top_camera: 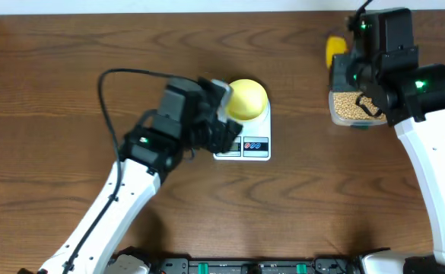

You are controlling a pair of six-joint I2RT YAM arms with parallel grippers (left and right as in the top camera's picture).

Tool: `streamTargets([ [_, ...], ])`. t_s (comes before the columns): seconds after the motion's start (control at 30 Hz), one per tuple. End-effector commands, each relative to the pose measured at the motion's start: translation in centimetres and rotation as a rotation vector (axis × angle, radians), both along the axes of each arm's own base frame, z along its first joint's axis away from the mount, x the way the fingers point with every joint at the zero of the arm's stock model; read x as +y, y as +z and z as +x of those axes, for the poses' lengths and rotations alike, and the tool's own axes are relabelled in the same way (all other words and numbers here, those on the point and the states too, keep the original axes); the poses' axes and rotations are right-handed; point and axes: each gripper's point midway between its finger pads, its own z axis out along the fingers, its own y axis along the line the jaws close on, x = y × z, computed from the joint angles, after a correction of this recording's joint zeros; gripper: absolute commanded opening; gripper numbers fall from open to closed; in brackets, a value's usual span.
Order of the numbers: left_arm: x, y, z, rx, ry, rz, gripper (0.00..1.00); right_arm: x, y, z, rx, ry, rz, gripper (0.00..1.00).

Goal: Scoop item into bowl and weigh 50g on scale
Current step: 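Move the scoop with the right gripper over the soybean tub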

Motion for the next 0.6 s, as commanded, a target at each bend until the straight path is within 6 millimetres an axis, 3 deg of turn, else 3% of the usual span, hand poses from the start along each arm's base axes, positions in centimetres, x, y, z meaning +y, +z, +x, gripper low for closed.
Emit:
streamTargets([
  [0.0,-0.9,-1.3,-0.9,0.035,-0.048,0.050,0.67,-2.7,0.6,-0.3,-0.014,-0.138,-0.075,0.01],
  [0.23,-2.4,-4.8,-1.8,0.138,-0.092,0.102,0.67,-5.0,-0.8,-2.1,0.071,-0.235,-0.172,0.01],
  [0.57,-5.3,-9.3,-3.0,0.231,-0.156,0.151,0.67,-6.3,-3.4,-2.7,0.189,-0.271,-0.211,0.01],
])
